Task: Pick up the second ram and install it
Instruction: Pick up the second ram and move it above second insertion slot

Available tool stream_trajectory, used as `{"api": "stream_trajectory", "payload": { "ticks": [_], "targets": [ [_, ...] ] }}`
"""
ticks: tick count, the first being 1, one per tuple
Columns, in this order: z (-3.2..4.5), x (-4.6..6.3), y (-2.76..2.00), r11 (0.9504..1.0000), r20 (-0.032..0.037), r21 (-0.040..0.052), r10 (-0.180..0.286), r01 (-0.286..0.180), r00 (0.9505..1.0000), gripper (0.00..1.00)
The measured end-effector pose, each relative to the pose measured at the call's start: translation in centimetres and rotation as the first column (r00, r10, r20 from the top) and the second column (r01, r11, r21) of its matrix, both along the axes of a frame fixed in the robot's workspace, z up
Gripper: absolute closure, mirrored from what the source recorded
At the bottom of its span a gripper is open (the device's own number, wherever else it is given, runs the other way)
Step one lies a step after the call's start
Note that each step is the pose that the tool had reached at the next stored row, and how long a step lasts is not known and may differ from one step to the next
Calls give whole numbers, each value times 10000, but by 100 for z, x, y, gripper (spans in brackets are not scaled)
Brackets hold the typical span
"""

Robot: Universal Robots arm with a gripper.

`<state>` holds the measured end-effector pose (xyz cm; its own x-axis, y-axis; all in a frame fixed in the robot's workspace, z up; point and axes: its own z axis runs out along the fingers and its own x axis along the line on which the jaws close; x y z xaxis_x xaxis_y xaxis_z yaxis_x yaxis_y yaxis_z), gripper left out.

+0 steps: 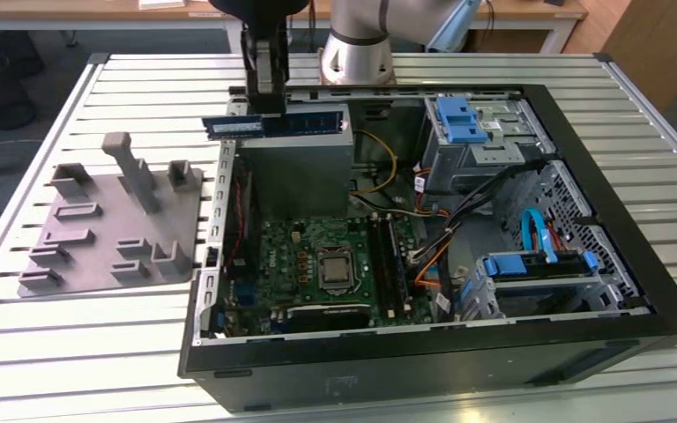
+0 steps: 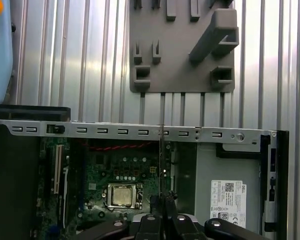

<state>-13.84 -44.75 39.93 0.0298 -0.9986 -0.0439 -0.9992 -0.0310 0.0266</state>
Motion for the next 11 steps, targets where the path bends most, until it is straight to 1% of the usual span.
{"api": "stream_trajectory", "payload": {
  "ticks": [11],
  "targets": [
    [0, 195, 0, 10000, 0, -1, -1, 1, 10000, 86]
  ]
}}
